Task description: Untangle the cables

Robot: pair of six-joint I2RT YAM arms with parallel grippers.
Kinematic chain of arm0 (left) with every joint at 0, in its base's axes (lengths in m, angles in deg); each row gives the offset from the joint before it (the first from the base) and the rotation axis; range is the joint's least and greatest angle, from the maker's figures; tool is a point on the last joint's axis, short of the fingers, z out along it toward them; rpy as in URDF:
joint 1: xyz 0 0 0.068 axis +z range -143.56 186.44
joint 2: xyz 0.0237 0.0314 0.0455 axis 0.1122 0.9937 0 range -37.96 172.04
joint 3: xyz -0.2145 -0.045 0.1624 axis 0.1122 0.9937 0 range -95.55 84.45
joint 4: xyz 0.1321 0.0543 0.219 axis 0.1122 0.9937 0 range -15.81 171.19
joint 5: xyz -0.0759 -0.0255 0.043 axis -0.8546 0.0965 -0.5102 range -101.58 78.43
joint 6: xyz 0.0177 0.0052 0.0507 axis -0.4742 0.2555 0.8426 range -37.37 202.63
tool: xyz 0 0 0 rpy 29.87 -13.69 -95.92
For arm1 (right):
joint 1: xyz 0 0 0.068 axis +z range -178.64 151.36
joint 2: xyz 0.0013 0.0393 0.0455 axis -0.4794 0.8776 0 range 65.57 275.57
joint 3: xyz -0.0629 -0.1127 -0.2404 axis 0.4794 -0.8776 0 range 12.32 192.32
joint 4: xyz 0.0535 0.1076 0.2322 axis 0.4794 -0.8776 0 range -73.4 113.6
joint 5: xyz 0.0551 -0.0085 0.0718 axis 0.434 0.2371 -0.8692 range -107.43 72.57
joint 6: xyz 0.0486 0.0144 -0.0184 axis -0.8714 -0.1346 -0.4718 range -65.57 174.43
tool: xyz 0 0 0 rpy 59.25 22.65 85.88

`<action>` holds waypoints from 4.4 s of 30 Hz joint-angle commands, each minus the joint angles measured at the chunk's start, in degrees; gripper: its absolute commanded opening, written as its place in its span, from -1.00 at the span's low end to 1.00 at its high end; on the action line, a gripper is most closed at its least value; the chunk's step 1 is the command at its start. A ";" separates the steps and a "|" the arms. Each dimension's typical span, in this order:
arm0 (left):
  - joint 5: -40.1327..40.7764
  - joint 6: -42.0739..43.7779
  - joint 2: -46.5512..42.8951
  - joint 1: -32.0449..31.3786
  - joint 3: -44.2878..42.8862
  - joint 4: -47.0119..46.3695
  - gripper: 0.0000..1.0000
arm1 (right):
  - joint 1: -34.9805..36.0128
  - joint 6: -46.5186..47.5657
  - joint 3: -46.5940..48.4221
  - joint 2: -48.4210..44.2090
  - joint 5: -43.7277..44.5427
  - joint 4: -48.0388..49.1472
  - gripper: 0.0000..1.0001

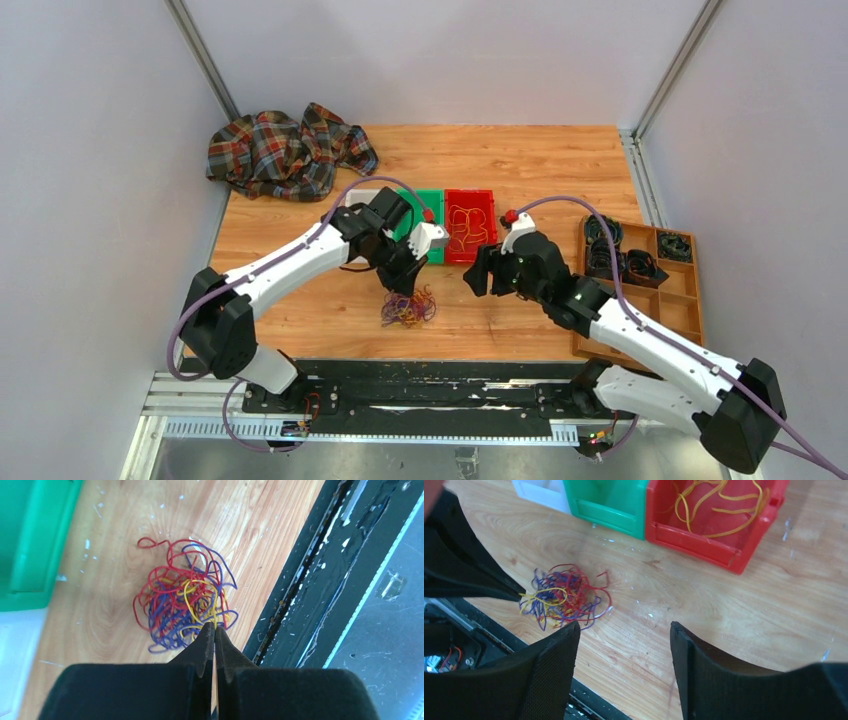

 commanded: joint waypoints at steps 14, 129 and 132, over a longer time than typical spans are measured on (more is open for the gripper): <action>-0.87 -1.51 -6.43 -0.37 -16.73 10.19 -0.99 | 6.76 6.72 1.26 1.36 -8.53 19.09 0.60; 11.79 1.31 -16.83 -0.46 -42.26 -3.60 -0.99 | 11.49 15.25 4.79 0.92 14.25 18.46 0.69; 10.61 -0.07 -15.27 -0.70 -39.96 -3.66 -0.99 | 10.54 14.88 4.72 -0.84 16.02 18.09 0.69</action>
